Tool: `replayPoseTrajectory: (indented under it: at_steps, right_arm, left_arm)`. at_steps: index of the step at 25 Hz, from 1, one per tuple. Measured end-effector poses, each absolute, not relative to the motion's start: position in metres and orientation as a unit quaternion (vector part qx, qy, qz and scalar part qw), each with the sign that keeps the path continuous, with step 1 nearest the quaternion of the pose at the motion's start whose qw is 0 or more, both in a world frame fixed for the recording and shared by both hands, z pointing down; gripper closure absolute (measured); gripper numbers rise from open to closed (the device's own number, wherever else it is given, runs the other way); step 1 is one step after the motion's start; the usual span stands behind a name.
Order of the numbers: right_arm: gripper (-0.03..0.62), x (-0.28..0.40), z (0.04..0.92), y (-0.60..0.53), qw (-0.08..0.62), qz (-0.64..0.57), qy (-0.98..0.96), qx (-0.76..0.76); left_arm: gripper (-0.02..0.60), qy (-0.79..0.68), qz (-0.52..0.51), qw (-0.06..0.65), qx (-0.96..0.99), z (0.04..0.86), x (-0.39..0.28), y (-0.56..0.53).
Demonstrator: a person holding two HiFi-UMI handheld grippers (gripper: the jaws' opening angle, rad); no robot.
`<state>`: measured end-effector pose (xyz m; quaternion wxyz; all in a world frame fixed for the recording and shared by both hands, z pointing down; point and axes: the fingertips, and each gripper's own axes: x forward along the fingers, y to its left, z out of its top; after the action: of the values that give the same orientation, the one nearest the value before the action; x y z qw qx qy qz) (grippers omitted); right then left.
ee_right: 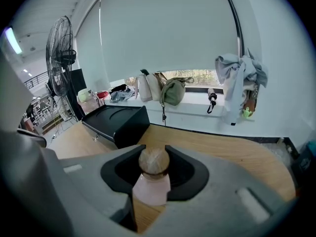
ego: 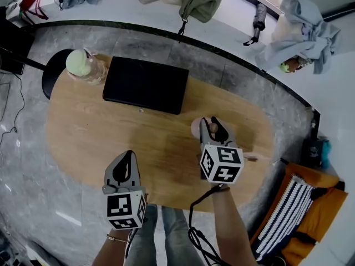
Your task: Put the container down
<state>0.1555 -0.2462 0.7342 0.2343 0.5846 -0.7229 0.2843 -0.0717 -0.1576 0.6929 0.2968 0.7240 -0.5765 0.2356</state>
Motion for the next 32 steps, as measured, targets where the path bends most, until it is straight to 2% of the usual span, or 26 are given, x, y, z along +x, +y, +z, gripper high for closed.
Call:
replayPoseTrajectory:
  at_steps: [32]
  right_arm:
    - [0.468, 0.147, 0.737, -0.239, 0.253, 0.236, -0.73, 0.59]
  left_arm:
    - [0.584, -0.57, 0.244, 0.298, 0.725, 0.696, -0.068, -0.147]
